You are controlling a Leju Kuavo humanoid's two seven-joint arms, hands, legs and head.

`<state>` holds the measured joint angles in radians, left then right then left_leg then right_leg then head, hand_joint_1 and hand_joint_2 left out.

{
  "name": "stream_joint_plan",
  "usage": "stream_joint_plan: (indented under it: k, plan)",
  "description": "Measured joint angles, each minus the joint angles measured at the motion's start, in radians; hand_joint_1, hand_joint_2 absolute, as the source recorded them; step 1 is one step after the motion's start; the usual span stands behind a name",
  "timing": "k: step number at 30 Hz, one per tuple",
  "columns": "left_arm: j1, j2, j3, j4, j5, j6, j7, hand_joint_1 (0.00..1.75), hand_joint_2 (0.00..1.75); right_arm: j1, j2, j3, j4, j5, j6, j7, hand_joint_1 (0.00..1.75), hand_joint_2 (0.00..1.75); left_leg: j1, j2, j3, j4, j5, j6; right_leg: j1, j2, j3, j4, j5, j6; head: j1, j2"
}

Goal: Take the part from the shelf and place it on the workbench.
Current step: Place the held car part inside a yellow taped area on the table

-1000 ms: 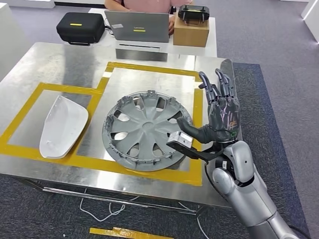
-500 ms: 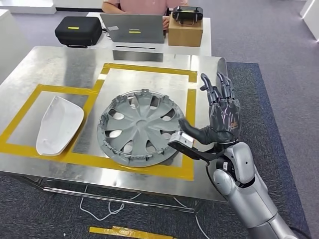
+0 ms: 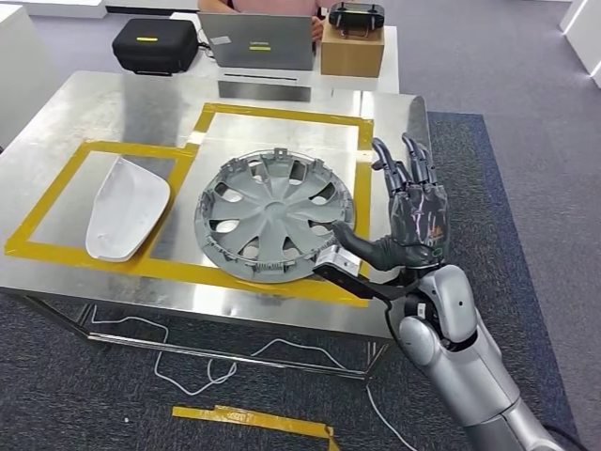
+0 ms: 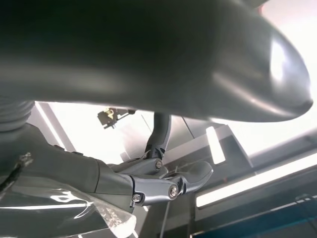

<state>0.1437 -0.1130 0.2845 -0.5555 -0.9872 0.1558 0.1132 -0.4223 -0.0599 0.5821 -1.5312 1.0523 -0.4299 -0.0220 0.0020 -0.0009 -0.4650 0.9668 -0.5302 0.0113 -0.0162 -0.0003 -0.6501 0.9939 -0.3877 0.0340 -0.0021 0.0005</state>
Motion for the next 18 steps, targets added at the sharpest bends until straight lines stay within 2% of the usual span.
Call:
stream_joint_plan:
  k: [1,2,4,5,6,7,8,9,10,11,12,13,15,16,17,18]
  plan:
    - [0.001,-0.001,0.003,0.0,-0.002,-0.001,-0.001,0.0,0.0,0.0,0.0,0.0,0.001,-0.001,0.002,0.001,0.0,0.0,0.001,0.002,-0.008,-0.001,0.01,0.009,-0.001,0.0,-0.008,0.012,-0.019,0.005,0.002,0.0]
    - [0.001,-0.002,0.006,-0.001,-0.004,-0.002,-0.002,0.0,0.0,0.0,0.0,0.0,0.001,-0.002,0.003,0.002,0.0,0.0,0.002,0.005,-0.018,-0.004,0.022,0.016,-0.001,0.0,-0.021,0.043,-0.056,0.009,0.003,0.0]
    - [0.001,-0.004,0.013,-0.003,-0.011,-0.004,-0.004,0.0,0.0,0.0,0.0,0.0,0.004,-0.006,0.01,0.004,0.0,0.0,0.001,0.008,-0.046,-0.003,0.045,0.026,-0.002,0.0,-0.057,0.162,-0.16,0.012,0.007,0.0]
    - [0.002,-0.005,0.016,-0.003,-0.014,-0.005,-0.005,0.0,0.0,0.0,0.0,0.0,0.006,-0.009,0.012,0.005,0.0,0.0,-0.002,0.009,-0.061,-0.002,0.056,0.027,-0.002,0.0,-0.07,0.229,-0.195,0.014,0.007,0.0]
    - [0.002,-0.006,0.02,-0.003,-0.018,-0.007,-0.006,0.0,0.0,0.002,0.0,0.0,0.008,-0.012,0.015,0.005,0.0,0.0,-0.004,0.01,-0.077,-0.001,0.068,0.028,-0.002,0.0,-0.073,0.278,-0.206,0.014,0.007,0.0]
    - [0.002,-0.008,0.024,-0.003,-0.021,-0.008,-0.007,0.0,0.0,0.003,0.0,0.0,0.011,-0.015,0.017,0.006,0.0,0.0,-0.007,0.01,-0.093,0.0,0.079,0.029,-0.001,0.0,-0.061,0.297,-0.195,0.013,0.007,0.0]
    - [0.003,-0.01,0.028,-0.004,-0.025,-0.009,-0.007,0.0,0.0,0.004,0.0,0.0,0.012,-0.017,0.019,0.006,0.0,0.0,-0.01,0.01,-0.107,0.0,0.09,0.028,0.0,0.0,-0.032,0.279,-0.169,0.008,0.007,0.0]
    - [0.003,-0.011,0.032,-0.004,-0.028,-0.011,-0.007,0.0,0.0,0.004,0.0,0.0,0.013,-0.019,0.02,0.007,0.0,0.0,-0.012,0.011,-0.119,0.001,0.1,0.028,0.003,0.0,0.015,0.228,-0.143,0.002,0.007,0.0]
    - [0.003,-0.013,0.036,-0.005,-0.031,-0.014,-0.007,0.0,0.0,0.003,0.0,-0.001,0.014,-0.02,0.021,0.007,0.0,0.0,-0.015,0.01,-0.129,0.002,0.108,0.026,0.008,-0.001,0.074,0.156,-0.13,-0.007,0.007,0.0]
    - [0.004,-0.014,0.039,-0.006,-0.036,-0.016,-0.007,0.0,0.0,0.001,0.0,-0.002,0.014,-0.022,0.022,0.007,0.0,0.0,-0.018,0.01,-0.137,0.005,0.116,0.024,0.012,-0.002,0.133,0.077,-0.13,-0.015,0.006,0.0]
    - [0.004,-0.016,0.043,-0.008,-0.04,-0.019,-0.008,0.0,0.0,0.0,0.0,-0.003,0.015,-0.024,0.023,0.007,0.0,0.0,-0.019,0.01,-0.143,0.007,0.125,0.021,0.016,-0.003,0.177,0.014,-0.138,-0.02,0.006,0.0]
    - [0.005,-0.017,0.048,-0.01,-0.045,-0.021,-0.008,0.0,0.0,-0.001,0.0,-0.004,0.017,-0.026,0.024,0.007,0.0,0.0,-0.02,0.011,-0.149,0.008,0.133,0.017,0.02,-0.004,0.203,-0.025,-0.147,-0.023,0.005,0.0]
    - [0.006,-0.02,0.059,-0.013,-0.053,-0.025,-0.008,0.0,0.0,0.001,0.0,-0.006,0.022,-0.028,0.027,0.008,0.0,0.0,-0.018,0.011,-0.161,0.012,0.145,0.007,0.019,-0.004,0.202,-0.048,-0.144,-0.027,0.005,0.0]
    - [0.007,-0.021,0.065,-0.015,-0.057,-0.027,-0.008,0.0,0.0,0.003,0.0,-0.006,0.025,-0.029,0.029,0.008,0.0,0.0,-0.017,0.009,-0.169,0.022,0.132,0.001,0.017,-0.005,0.194,-0.05,-0.137,-0.032,0.003,0.0]
    - [0.009,-0.021,0.071,-0.017,-0.06,-0.029,-0.008,0.0,0.0,0.005,0.0,-0.007,0.029,-0.029,0.03,0.008,0.0,0.0,-0.015,0.007,-0.18,0.048,0.101,-0.006,0.014,-0.007,0.184,-0.052,-0.127,-0.039,0.0,0.0]
    - [0.01,-0.021,0.076,-0.018,-0.063,-0.031,-0.008,0.0,0.0,0.006,0.0,-0.007,0.033,-0.03,0.031,0.008,0.0,0.0,-0.012,0.005,-0.196,0.096,0.054,-0.013,0.012,-0.008,0.172,-0.051,-0.117,-0.045,-0.002,0.0]
